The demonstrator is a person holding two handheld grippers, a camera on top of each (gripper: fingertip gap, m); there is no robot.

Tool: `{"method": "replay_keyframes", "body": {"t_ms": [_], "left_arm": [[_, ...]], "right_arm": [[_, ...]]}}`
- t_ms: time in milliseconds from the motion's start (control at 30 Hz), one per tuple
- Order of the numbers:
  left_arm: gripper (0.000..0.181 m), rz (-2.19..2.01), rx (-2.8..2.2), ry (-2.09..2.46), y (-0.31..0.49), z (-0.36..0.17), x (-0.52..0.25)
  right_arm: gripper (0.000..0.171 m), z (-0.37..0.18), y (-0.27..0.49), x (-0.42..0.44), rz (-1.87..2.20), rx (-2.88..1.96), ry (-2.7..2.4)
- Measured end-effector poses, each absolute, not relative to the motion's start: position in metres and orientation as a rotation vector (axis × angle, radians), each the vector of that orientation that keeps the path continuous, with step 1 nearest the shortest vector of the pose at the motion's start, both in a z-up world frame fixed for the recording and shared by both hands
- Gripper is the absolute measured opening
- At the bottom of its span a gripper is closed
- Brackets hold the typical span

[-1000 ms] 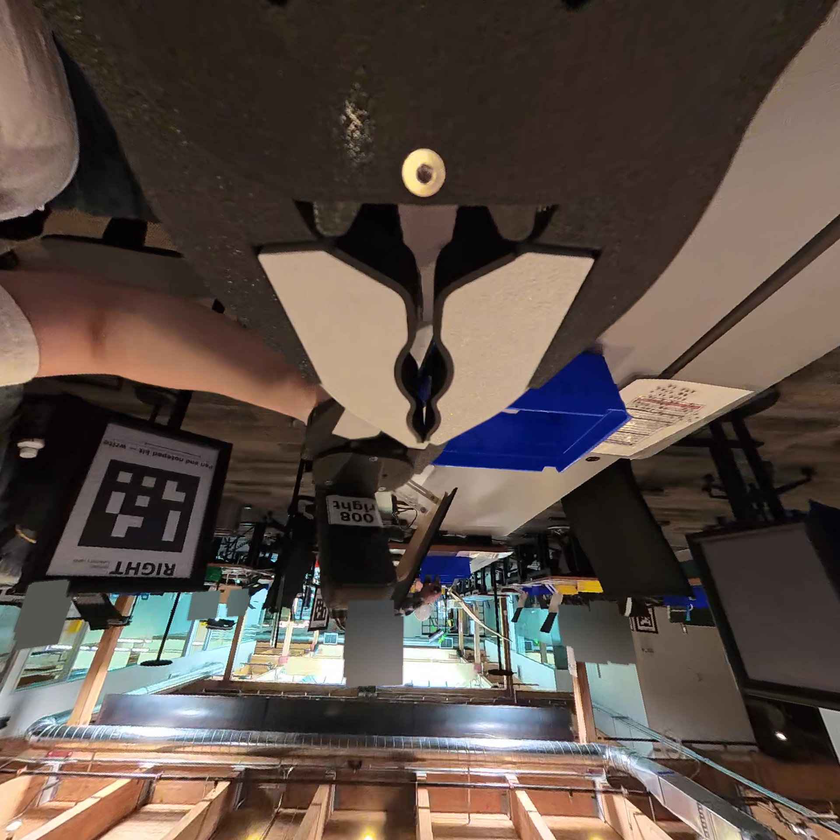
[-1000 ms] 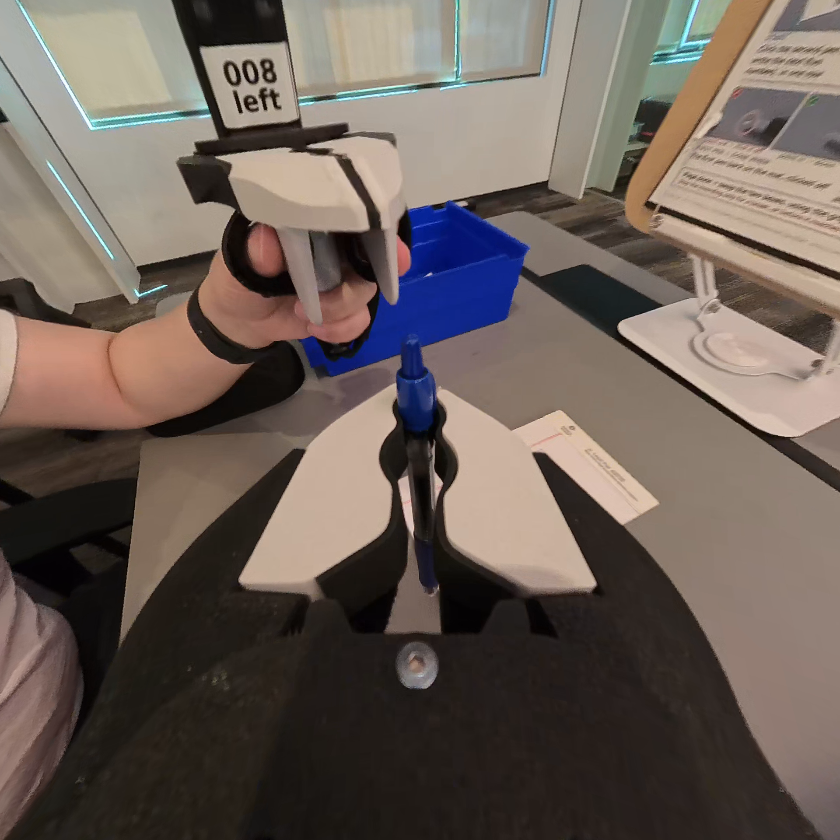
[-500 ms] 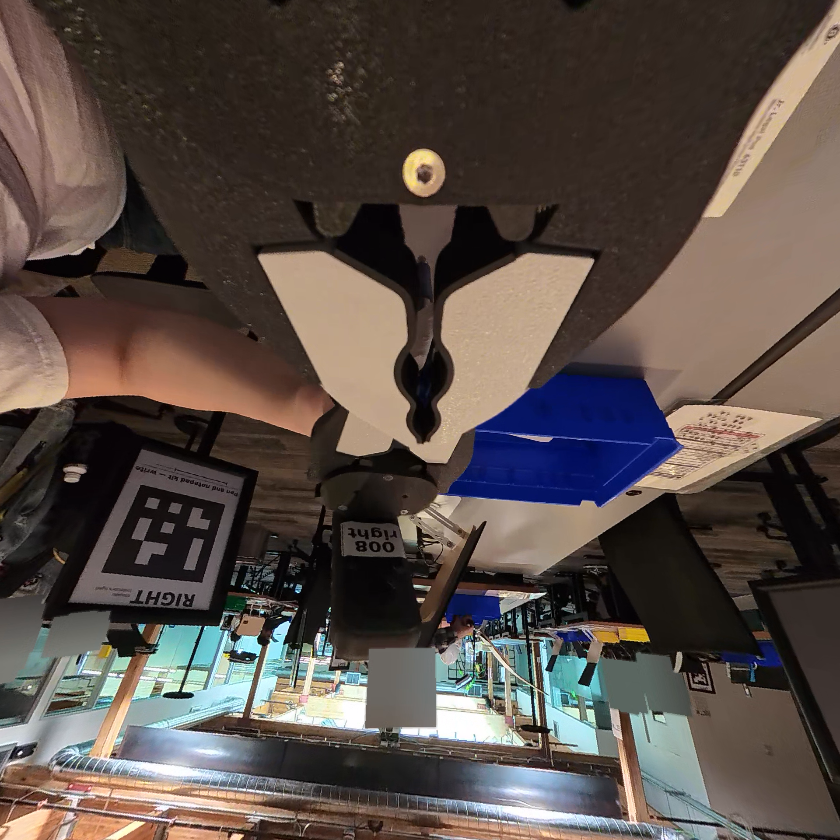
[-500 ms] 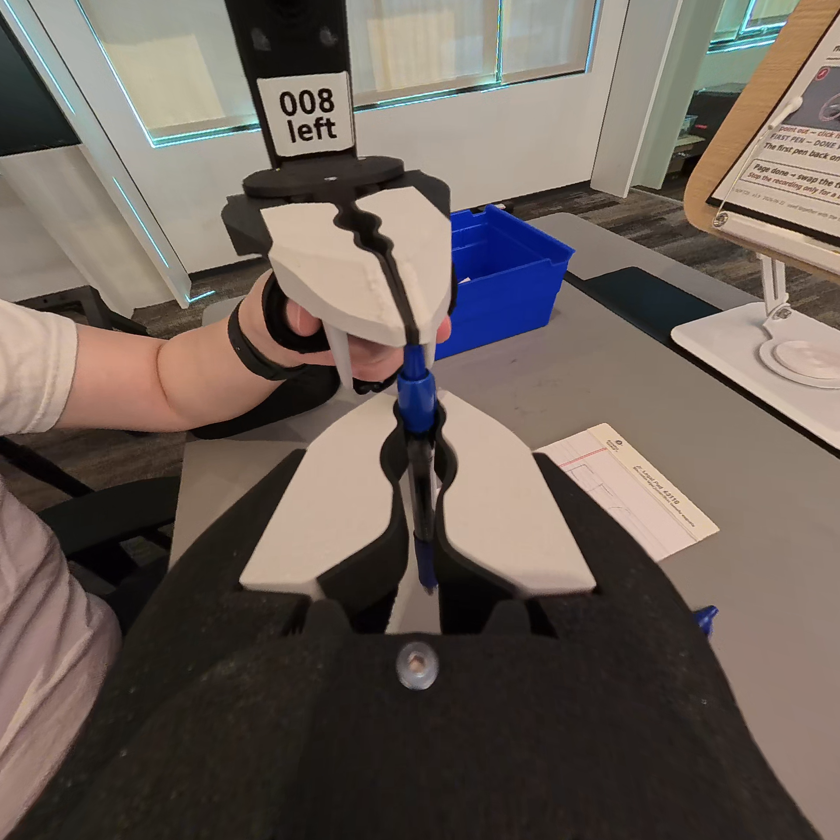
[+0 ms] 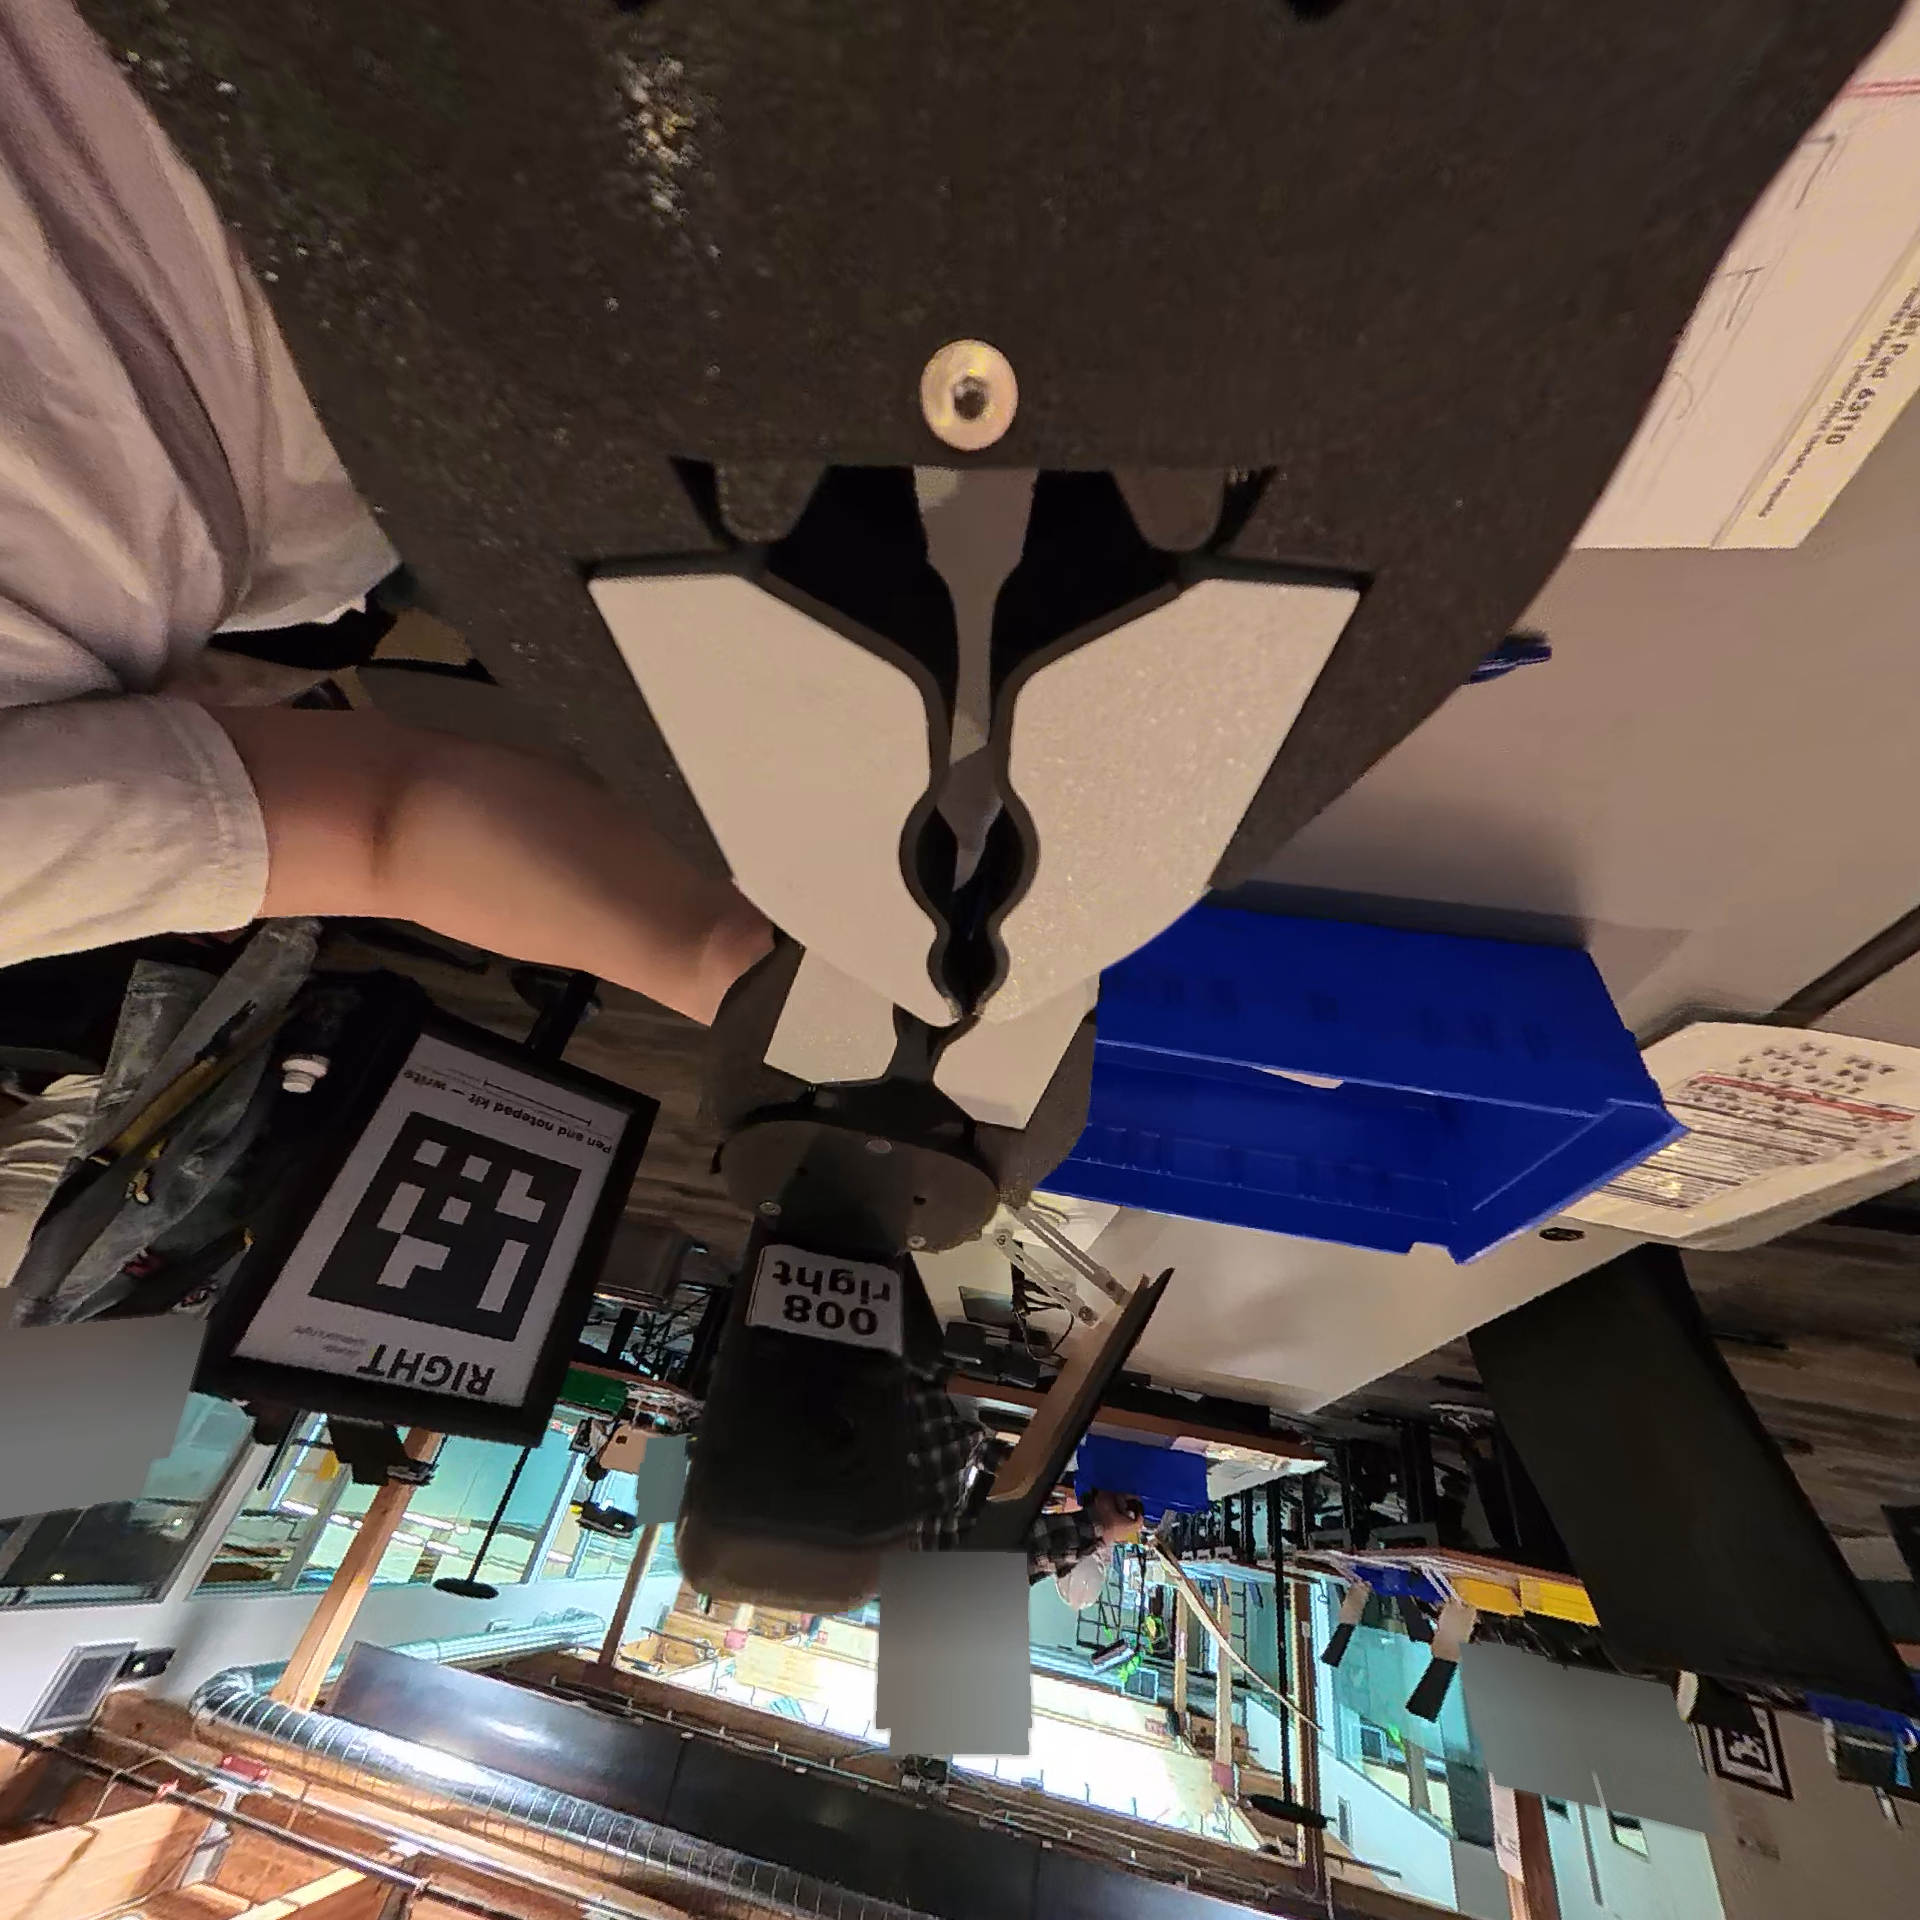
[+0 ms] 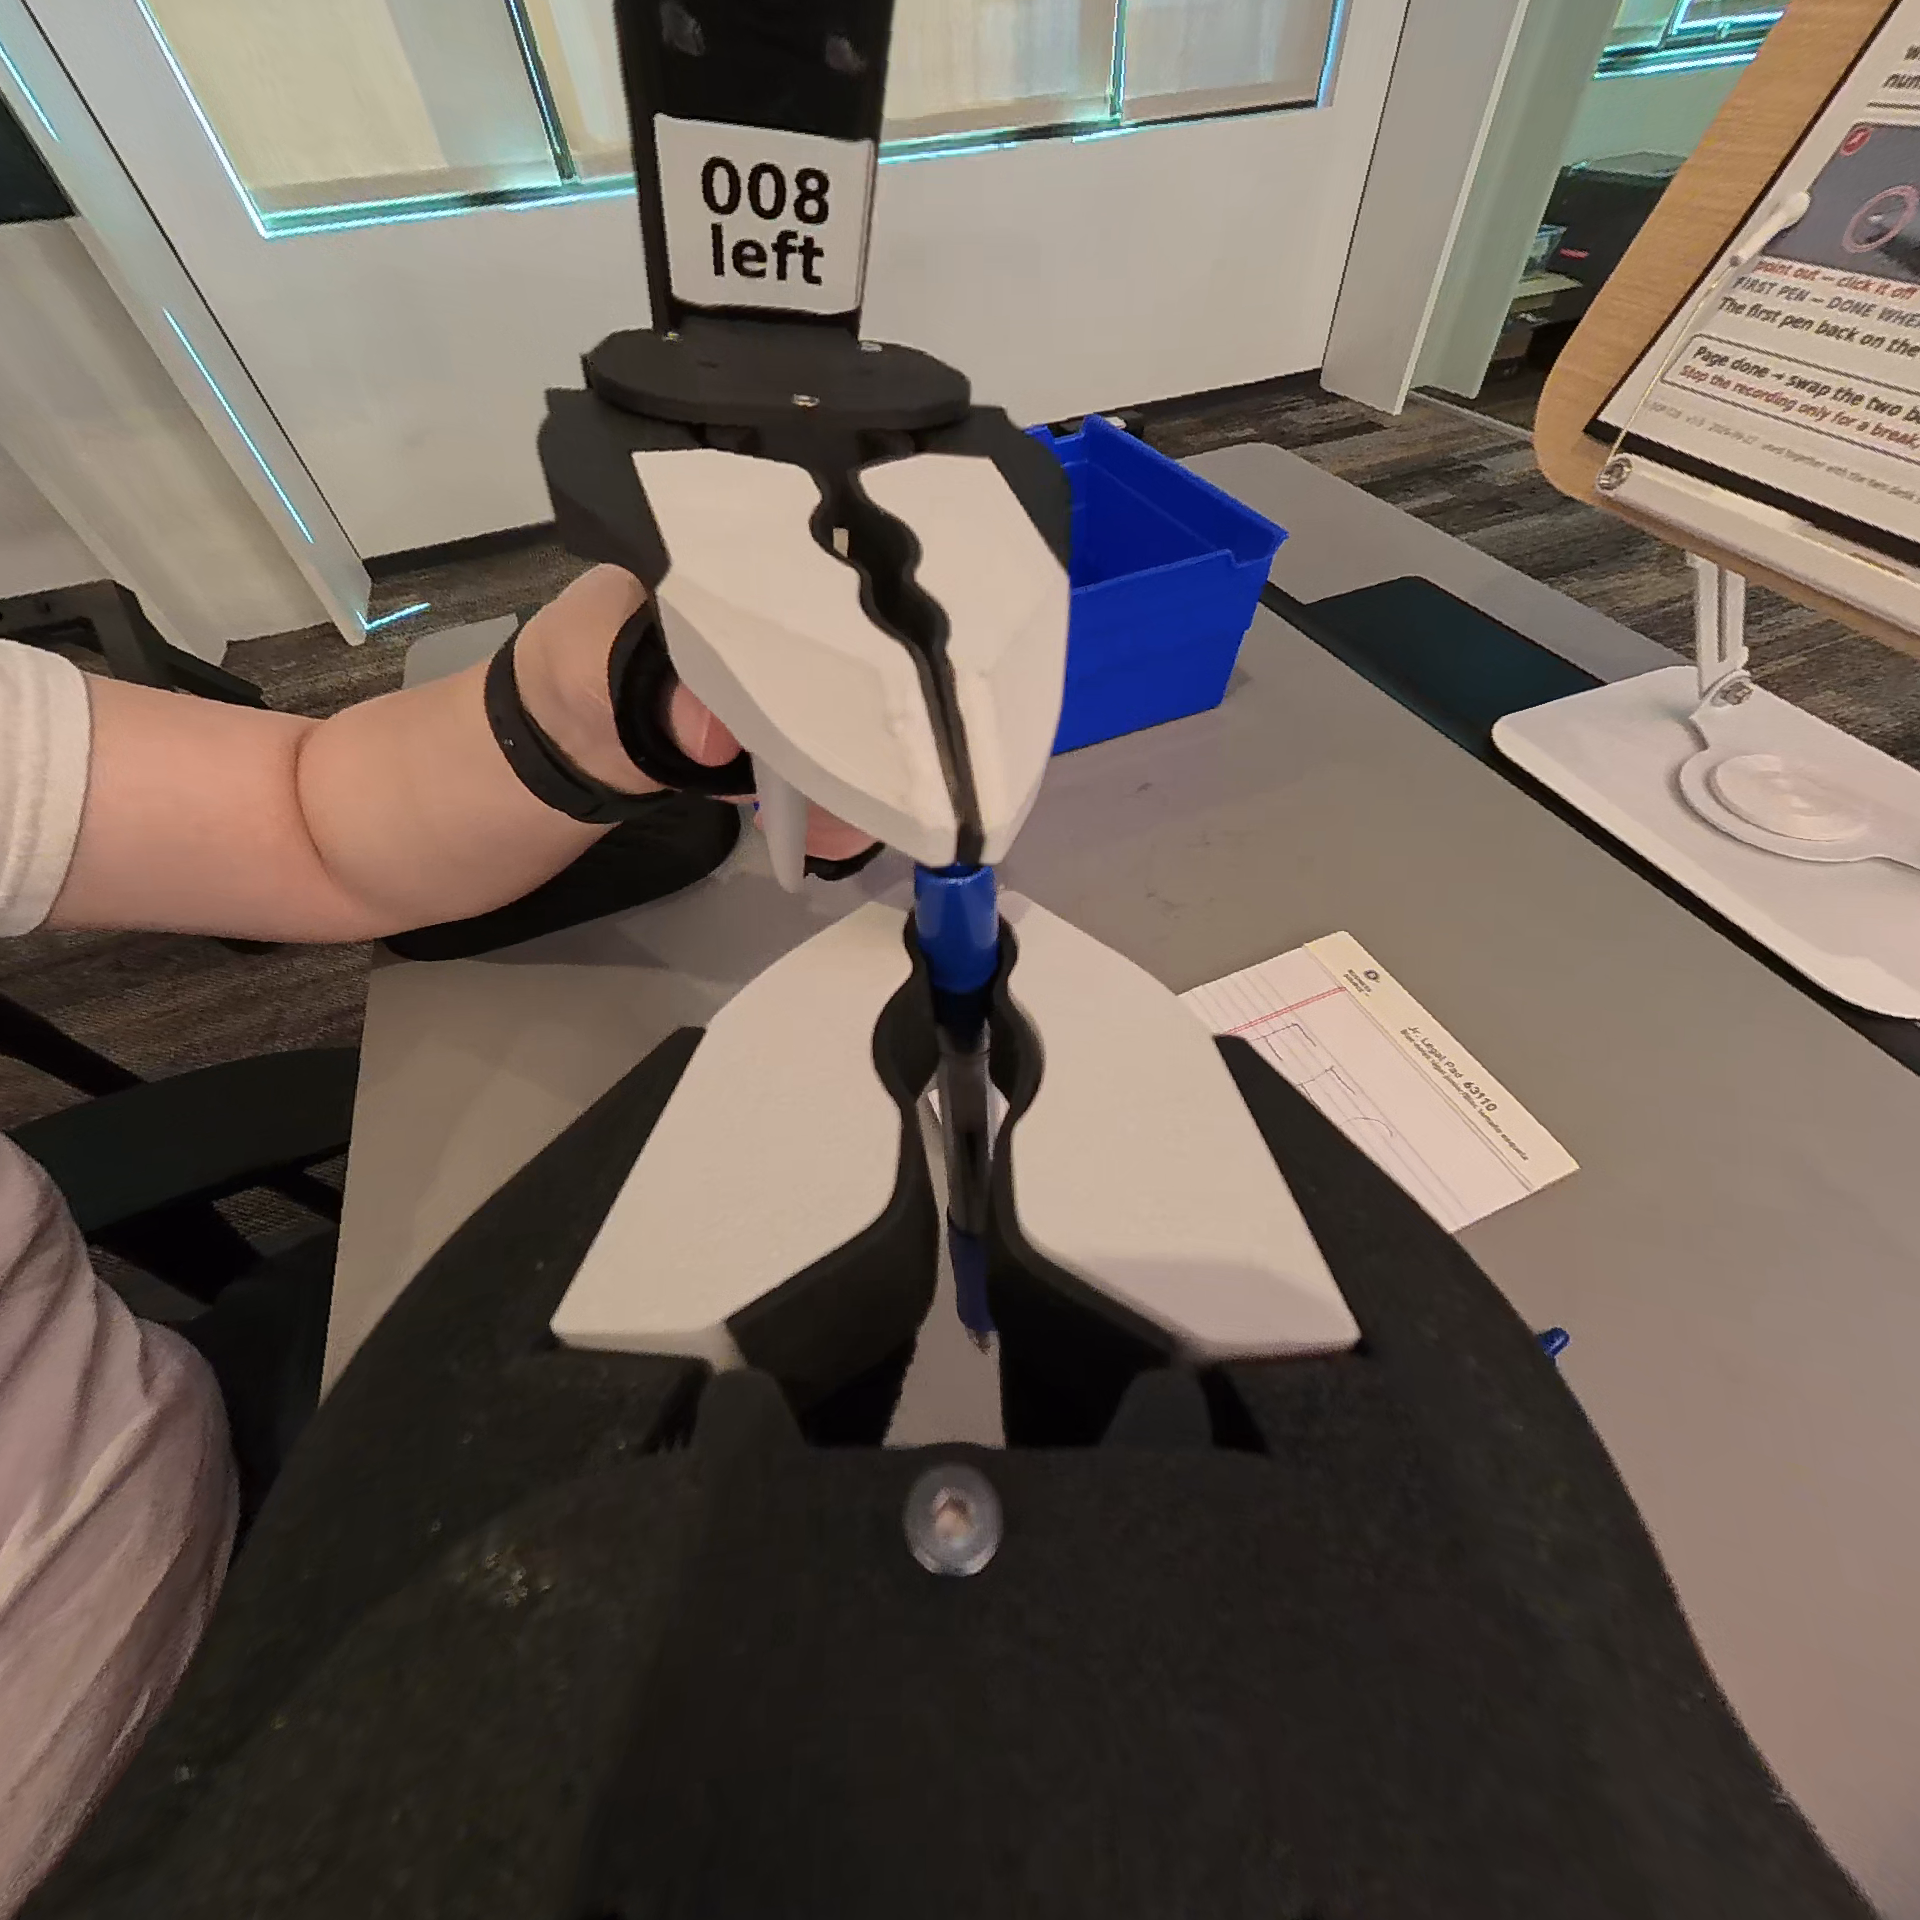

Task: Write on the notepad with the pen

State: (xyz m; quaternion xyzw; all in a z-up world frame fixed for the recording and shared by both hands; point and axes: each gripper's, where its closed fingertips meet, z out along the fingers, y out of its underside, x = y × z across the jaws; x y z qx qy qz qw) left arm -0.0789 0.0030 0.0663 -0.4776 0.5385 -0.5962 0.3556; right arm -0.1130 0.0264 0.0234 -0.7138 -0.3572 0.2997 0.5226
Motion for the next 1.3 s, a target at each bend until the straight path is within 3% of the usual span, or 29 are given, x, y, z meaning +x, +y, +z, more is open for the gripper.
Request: {"method": "replay_keyframes", "body": {"t_ms": [167, 333, 467, 600, 833, 1300], "left_arm": [[0.000, -1.525, -1.193, 1.352, 0.004, 0.077, -0.081], [0.000, -1.235, -0.987, 1.104, 0.030, 0.151, -0.137], [0.000, -0.779, -1.059, 0.927, 0.070, 0.187, -0.204], [0.000, -0.638, -1.123, 0.808, 0.084, 0.202, -0.250], [0.000, -0.730, -1.266, 0.817, 0.101, 0.184, -0.251], [0.000, -0.542, -1.513, 1.022, 0.143, 0.080, -0.163]], "right_arm": [[0.004, 0.030, 0.023, -0.117, 0.795, -1.691, -0.851], [0.004, 0.047, 0.029, -0.109, 0.663, -1.649, -0.880], [0.005, 0.111, 0.024, -0.096, 0.666, -1.497, -0.846], [0.005, 0.176, 0.016, -0.084, 0.631, -1.369, -0.829], [0.005, 0.218, 0.014, -0.062, 0.492, -1.254, -0.853], [0.005, 0.161, 0.079, -0.002, 0.748, -1.303, -0.702]]}}
